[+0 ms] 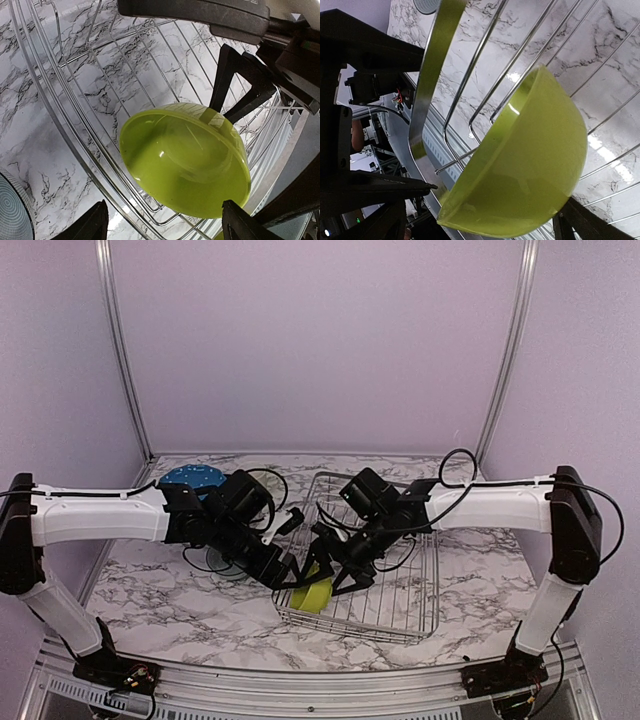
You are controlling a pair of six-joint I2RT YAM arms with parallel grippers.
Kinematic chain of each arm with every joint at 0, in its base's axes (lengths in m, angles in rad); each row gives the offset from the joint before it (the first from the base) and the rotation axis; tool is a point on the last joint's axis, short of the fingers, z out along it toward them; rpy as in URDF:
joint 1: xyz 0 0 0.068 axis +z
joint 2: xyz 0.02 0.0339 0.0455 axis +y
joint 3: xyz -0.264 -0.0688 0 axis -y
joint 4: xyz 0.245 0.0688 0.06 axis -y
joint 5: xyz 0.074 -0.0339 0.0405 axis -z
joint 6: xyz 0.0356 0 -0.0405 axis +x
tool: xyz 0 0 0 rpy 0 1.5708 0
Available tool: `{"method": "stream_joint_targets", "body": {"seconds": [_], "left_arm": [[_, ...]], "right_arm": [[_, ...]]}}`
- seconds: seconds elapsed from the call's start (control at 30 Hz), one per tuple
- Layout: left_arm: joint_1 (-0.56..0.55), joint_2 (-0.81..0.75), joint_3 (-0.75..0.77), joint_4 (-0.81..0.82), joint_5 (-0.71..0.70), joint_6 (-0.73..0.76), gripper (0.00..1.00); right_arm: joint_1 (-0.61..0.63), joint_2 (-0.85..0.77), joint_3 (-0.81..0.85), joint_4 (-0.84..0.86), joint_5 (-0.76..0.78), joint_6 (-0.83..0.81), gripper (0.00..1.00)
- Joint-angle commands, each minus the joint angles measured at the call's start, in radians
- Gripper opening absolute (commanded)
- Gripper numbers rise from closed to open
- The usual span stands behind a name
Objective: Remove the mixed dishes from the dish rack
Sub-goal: Adjust the bowl on the dish rack, then grab the bowl from the dish rack.
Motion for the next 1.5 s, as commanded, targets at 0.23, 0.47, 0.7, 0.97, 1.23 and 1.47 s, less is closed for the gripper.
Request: {"method": "stream_joint_targets", "body": {"seconds": [0.23, 0.47, 0.7, 0.97, 1.23, 1.47], "left_arm": [[-0.003, -0.062, -0.007, 0.008, -0.120, -0.024, 0.81], [-0.002, -0.093, -0.018, 0.005, -0.201, -0.036, 0.83], [0.000, -0.113, -0.019, -0.011, -0.246, -0.035, 0.84], [0.001, -0.123, -0.017, -0.025, -0.260, -0.031, 0.84], [0.001, -0.133, -0.023, -0.031, -0.295, -0.030, 0.85], [0.004, -0.135, -0.022, -0.052, -0.338, -0.026, 0.85]], "right_arm": [[-0.020, -0.007, -0.075, 0.050, -0.003, 0.063, 0.89], [-0.037, 0.000, -0.108, 0.149, -0.063, 0.098, 0.83], [-0.036, 0.038, -0.096, 0.178, -0.099, 0.108, 0.84], [-0.036, 0.091, -0.054, 0.194, -0.150, 0.104, 0.84], [-0.047, 0.111, -0.064, 0.243, -0.190, 0.139, 0.82], [-0.053, 0.104, -0.063, 0.234, -0.205, 0.151, 0.73]]}}
